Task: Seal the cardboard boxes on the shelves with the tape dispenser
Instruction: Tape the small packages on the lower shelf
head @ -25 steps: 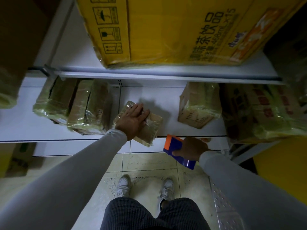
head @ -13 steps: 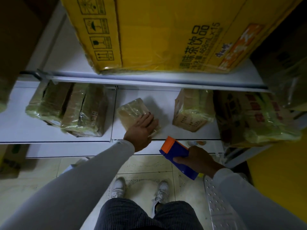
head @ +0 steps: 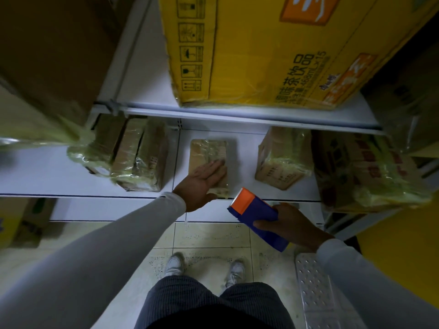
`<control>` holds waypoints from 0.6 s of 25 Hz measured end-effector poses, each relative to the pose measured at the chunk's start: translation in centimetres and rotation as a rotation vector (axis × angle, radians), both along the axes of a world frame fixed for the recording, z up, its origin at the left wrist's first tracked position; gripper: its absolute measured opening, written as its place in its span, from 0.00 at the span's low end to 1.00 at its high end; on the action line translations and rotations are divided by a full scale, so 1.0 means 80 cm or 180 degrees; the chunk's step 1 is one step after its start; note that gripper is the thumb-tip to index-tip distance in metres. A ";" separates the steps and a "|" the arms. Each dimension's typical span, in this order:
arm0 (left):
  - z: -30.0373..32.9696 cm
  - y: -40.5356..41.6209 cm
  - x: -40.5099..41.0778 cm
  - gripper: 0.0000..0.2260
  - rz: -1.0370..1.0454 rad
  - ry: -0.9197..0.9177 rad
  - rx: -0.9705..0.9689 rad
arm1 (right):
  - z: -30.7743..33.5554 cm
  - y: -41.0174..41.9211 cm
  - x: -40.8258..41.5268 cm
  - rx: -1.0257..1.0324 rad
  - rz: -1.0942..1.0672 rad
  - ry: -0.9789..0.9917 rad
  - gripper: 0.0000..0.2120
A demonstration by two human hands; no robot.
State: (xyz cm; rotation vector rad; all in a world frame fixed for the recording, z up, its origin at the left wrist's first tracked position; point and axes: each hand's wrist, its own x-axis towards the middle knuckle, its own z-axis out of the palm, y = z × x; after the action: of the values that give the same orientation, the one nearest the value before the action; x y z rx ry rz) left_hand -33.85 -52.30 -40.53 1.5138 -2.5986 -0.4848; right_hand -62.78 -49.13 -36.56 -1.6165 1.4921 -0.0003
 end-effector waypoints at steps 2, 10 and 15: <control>0.012 0.014 0.005 0.28 0.0214 0.0403 0.0013 | 0.016 0.000 0.001 -0.0076 0.0175 -0.0022 0.17; 0.069 0.036 0.004 0.13 0.1061 0.2213 0.1351 | 0.062 -0.011 0.042 -0.0169 0.0558 -0.0463 0.17; 0.068 0.062 0.007 0.11 0.1384 0.2900 0.2336 | 0.064 -0.008 0.057 -0.0061 0.0833 -0.0415 0.25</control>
State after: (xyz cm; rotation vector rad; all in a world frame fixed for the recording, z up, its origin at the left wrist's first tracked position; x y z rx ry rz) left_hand -33.32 -47.36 -35.12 1.4189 -1.3936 -1.6863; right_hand -58.25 -49.79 -31.41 -1.7820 1.1779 0.0261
